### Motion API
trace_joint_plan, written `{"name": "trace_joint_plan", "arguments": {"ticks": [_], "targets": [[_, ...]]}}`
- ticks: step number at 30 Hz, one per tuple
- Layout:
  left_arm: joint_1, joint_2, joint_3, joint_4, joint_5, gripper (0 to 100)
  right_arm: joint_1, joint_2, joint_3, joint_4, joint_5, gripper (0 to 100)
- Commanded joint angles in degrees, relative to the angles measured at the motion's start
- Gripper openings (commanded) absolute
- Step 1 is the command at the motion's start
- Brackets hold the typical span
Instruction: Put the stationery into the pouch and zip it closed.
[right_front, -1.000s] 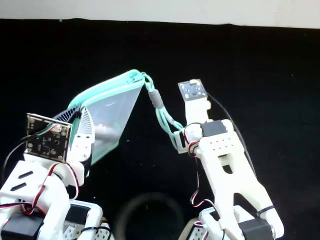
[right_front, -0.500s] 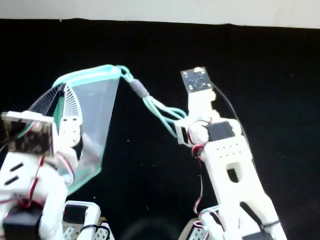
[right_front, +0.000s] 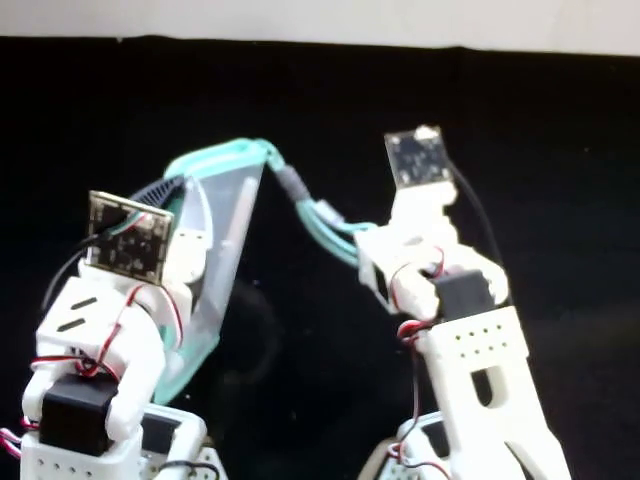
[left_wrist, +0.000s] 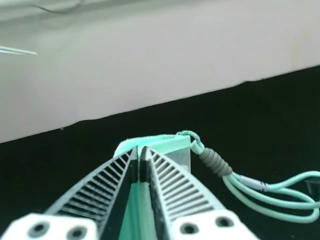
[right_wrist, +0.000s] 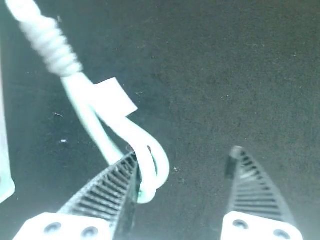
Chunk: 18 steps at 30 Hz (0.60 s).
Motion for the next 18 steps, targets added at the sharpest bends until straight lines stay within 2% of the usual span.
{"name": "trace_joint_plan", "arguments": {"ticks": [1,14,18], "targets": [[2.0,1.5,2.0,0.6,0.8,10,-0.3,-1.3,-0.2,0.0,-0.7,32.7],[0.4,1.6,-6.4,0.8,0.8,10,-0.3,-1.4,-0.1,0.2,-0.6,32.9],[0.5,1.1,-4.6,1.9,0.6,3,-0.3,-1.6,-0.1,0.3,-0.6,32.8]]}}
